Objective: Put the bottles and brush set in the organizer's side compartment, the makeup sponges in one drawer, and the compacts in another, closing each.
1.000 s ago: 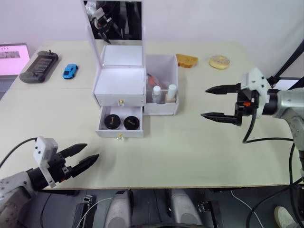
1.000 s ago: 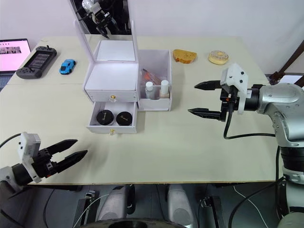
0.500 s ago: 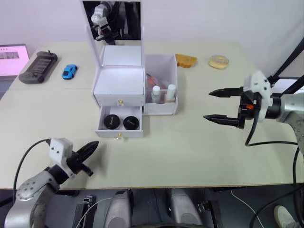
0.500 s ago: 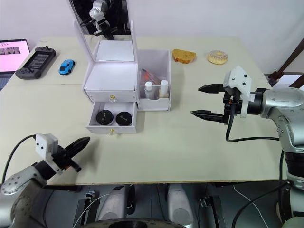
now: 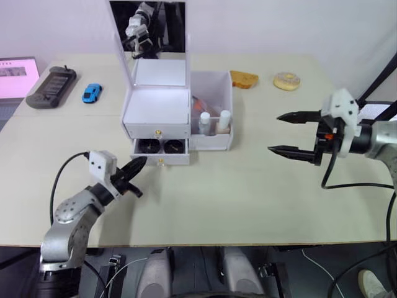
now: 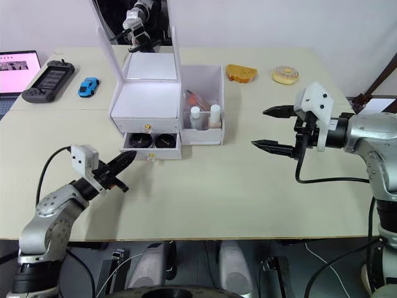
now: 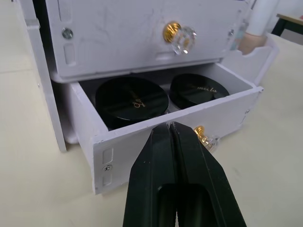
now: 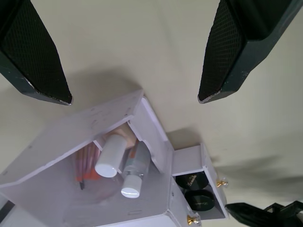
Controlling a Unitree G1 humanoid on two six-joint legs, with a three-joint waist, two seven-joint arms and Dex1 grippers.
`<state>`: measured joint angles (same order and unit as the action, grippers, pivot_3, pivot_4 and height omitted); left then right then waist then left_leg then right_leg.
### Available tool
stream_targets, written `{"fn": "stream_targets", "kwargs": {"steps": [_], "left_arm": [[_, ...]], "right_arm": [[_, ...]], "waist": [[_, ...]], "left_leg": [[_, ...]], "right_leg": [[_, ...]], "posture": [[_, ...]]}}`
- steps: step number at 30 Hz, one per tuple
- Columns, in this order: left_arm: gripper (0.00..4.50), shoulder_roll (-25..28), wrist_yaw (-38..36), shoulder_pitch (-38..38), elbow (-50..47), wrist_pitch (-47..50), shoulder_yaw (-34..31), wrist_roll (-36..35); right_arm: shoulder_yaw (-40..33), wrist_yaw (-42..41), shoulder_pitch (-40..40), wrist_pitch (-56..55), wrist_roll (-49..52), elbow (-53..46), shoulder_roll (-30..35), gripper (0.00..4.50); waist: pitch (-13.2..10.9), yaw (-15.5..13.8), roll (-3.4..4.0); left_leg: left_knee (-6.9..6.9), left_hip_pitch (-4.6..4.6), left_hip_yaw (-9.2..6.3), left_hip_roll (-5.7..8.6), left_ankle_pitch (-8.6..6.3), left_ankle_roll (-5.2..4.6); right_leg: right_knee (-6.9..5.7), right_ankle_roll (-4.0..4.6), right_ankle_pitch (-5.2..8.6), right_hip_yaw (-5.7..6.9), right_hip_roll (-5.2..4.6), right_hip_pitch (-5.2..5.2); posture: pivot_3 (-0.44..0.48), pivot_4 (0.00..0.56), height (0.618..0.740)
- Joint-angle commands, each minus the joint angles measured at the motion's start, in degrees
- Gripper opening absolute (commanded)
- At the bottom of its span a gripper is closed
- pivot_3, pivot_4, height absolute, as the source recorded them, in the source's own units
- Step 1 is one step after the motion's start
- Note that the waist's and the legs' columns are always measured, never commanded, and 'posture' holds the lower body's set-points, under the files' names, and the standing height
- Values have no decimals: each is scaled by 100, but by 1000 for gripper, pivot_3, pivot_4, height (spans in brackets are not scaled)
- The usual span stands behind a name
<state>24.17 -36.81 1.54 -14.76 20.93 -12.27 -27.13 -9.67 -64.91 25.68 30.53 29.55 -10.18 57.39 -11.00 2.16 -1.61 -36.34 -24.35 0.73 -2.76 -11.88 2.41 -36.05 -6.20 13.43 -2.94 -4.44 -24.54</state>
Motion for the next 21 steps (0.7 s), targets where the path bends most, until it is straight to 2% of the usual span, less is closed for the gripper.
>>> {"fn": "stream_targets", "kwargs": {"steps": [1, 9, 21], "left_arm": [[59, 101, 35, 314, 249, -11, 76, 108], [59, 147, -135, 1084, 1197, -344, 322, 427], [59, -184, 41, 1556, 1770, -699, 455, 661]], "right_arm": [[-211, 82, 42, 16, 38, -224, 104, 4500], [-174, 210, 191, 115, 33, -225, 83, 4500], [-107, 351, 263, 197, 40, -225, 33, 4500]], "waist": [[0, 0, 0], [0, -5, -1], [0, -142, 0]], "left_leg": [[0, 0, 0, 0, 0, 0], [-1, 1, -1, 0, 0, 0], [-15, 0, -2, 0, 1, 0]], "right_leg": [[0, 0, 0, 0, 1, 0], [-1, -1, 0, 0, 1, 1], [-4, -9, -6, 0, 2, 5]], "posture": [[0, 150, 738], [0, 150, 738], [0, 150, 738]]}}
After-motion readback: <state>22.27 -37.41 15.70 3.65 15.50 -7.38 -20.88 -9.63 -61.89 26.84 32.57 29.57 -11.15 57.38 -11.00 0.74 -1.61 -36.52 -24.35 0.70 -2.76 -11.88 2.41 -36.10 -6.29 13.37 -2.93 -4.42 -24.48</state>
